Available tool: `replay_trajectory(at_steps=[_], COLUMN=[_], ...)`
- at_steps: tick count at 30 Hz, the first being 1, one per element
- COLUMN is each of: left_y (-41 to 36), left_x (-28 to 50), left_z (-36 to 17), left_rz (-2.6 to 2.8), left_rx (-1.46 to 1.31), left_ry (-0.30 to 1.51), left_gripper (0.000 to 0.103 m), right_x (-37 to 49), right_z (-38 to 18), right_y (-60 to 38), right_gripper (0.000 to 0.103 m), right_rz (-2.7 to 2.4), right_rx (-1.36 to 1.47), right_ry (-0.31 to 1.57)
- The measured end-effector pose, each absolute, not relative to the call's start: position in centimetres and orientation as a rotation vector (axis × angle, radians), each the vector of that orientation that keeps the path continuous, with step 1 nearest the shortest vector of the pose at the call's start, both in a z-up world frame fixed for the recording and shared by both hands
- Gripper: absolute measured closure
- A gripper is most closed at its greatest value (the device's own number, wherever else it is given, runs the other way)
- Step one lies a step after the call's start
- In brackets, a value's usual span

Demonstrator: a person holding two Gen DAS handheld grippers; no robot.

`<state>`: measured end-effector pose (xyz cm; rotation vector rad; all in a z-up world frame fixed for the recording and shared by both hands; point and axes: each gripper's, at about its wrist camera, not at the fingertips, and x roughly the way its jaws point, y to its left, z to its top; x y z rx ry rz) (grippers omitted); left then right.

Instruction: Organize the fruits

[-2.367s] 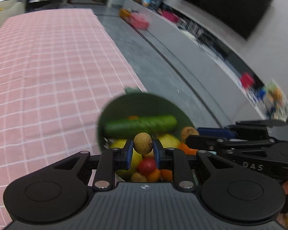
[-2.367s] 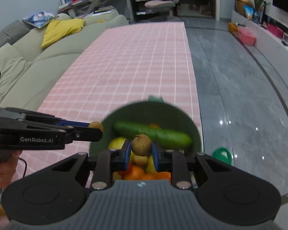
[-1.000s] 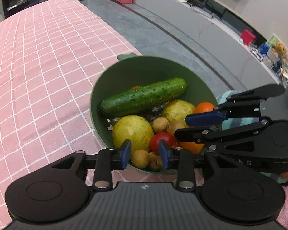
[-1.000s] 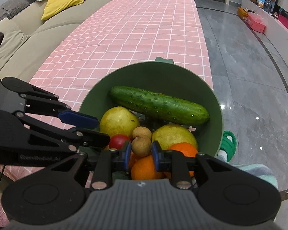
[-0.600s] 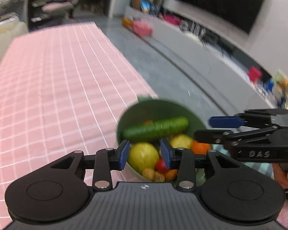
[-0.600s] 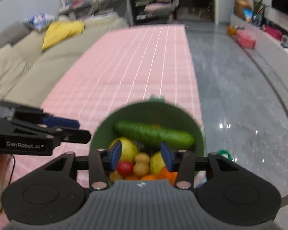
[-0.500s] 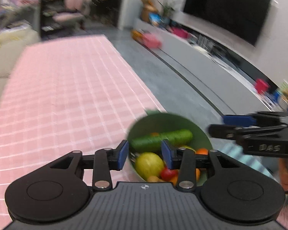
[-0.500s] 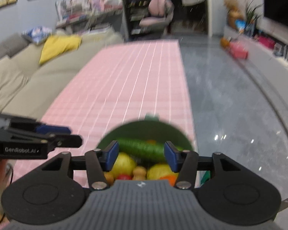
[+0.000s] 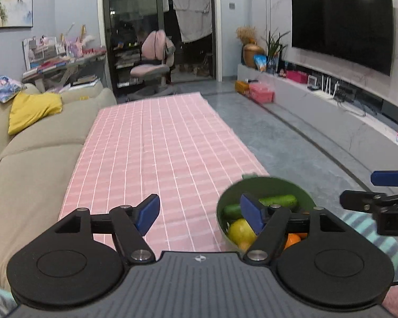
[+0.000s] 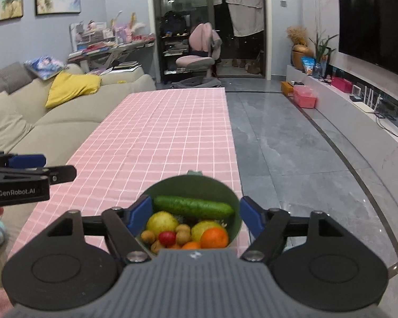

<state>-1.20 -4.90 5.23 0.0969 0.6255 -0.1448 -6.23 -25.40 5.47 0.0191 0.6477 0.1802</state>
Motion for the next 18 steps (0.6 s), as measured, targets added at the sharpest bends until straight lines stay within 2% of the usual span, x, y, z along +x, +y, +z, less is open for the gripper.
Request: replay_trajectory(at_steps=[18], left_y=[-4.4], left_x=[-1.7], left_z=[0.7], left_rz=[-0.147], left_rx=[0.055], left_ry=[0.865], left_gripper=[0.021], right_x=[-4.8], right_z=[0.8], right_y=[-23.7], right_gripper=[0.028], right_rz=[0.206], right_rx=[-0.050], right_ry=[0.839])
